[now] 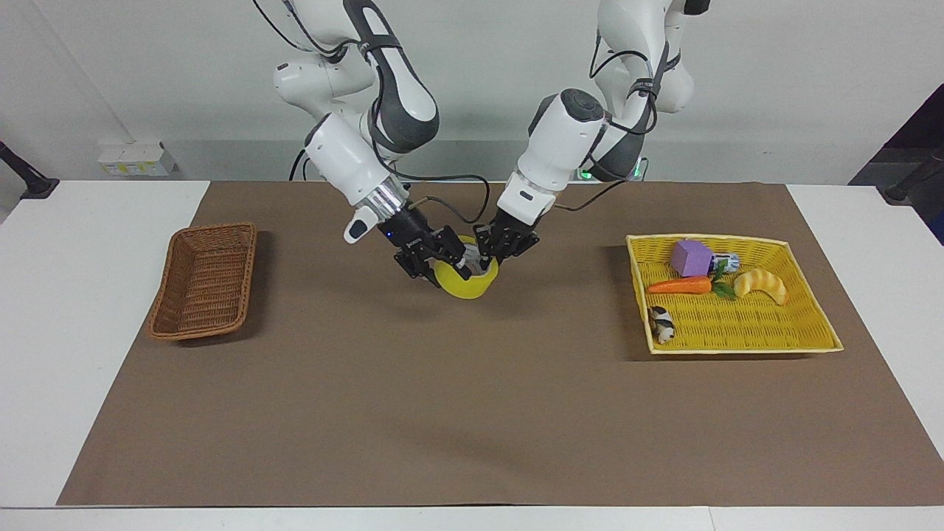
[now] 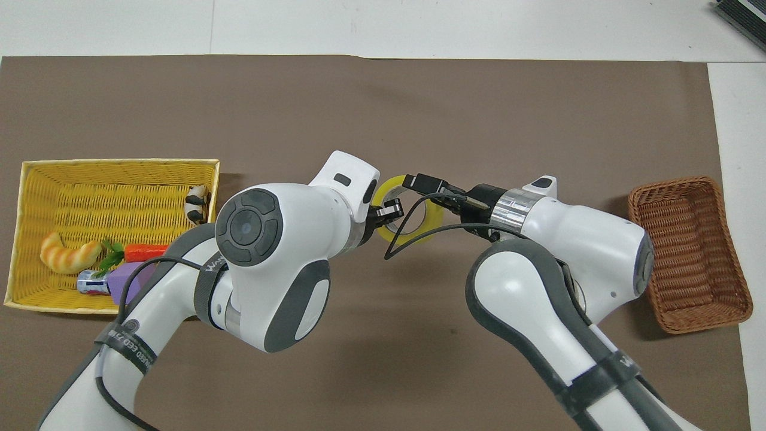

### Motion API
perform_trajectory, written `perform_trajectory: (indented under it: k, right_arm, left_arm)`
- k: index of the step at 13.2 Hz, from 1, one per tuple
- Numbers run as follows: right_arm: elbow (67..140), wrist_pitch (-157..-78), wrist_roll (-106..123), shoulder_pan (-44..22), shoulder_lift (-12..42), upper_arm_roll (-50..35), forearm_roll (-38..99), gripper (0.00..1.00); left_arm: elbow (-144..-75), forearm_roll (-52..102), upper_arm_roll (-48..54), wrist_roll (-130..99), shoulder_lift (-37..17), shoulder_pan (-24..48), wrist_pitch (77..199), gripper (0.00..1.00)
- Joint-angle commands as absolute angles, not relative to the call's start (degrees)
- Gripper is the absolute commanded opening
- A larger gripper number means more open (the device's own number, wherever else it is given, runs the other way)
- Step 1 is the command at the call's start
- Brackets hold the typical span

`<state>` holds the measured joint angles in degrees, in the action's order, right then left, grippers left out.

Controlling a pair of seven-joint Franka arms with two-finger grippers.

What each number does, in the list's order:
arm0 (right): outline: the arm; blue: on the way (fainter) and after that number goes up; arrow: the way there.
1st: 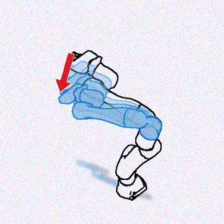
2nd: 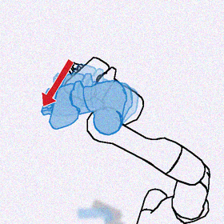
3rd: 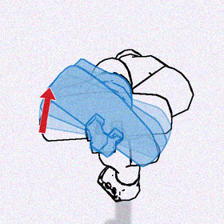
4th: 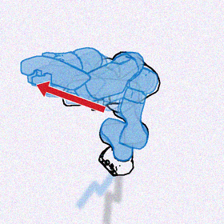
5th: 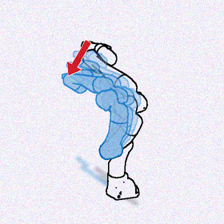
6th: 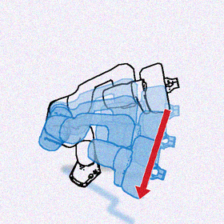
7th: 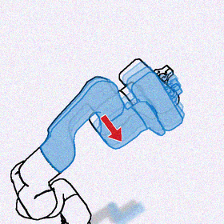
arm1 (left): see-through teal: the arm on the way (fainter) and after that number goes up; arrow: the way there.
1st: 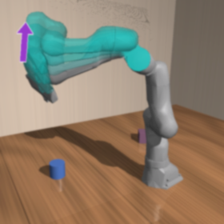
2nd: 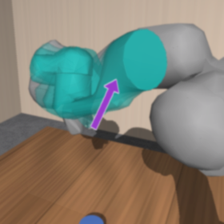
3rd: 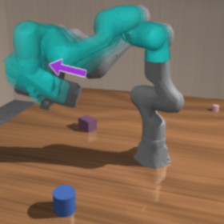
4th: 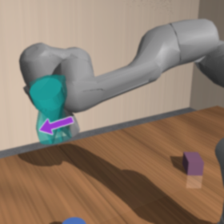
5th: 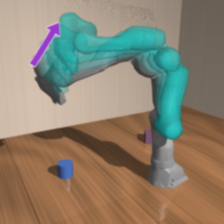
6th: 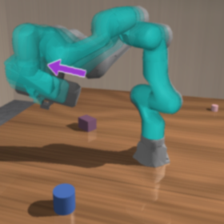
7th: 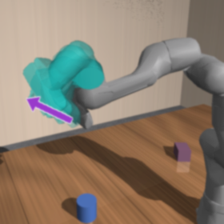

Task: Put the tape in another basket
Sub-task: 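Grasp the tape roll with the right gripper beside the left gripper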

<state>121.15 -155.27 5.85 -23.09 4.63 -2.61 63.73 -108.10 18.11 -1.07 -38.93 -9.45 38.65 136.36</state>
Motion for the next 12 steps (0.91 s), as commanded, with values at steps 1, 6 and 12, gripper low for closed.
perform_trajectory:
  k: [1,6,12]
  right_arm:
    - [120.1,-154.3,4.7,-22.4,5.5,-2.8,64.2,0.0]
    - [120.1,-153.7,4.6,-22.4,5.5,-2.8,63.9,0.0]
    - [120.1,-151.7,4.5,-22.3,5.4,-2.6,62.8,0.0]
  left_arm:
    - [-108.7,18.4,-1.8,-39.3,-8.3,40.1,136.3,0.0]
    - [-108.7,18.4,-1.8,-39.3,-8.3,40.0,136.2,0.25]
    - [-108.3,18.3,-2.0,-38.4,-8.4,39.5,136.2,1.0]
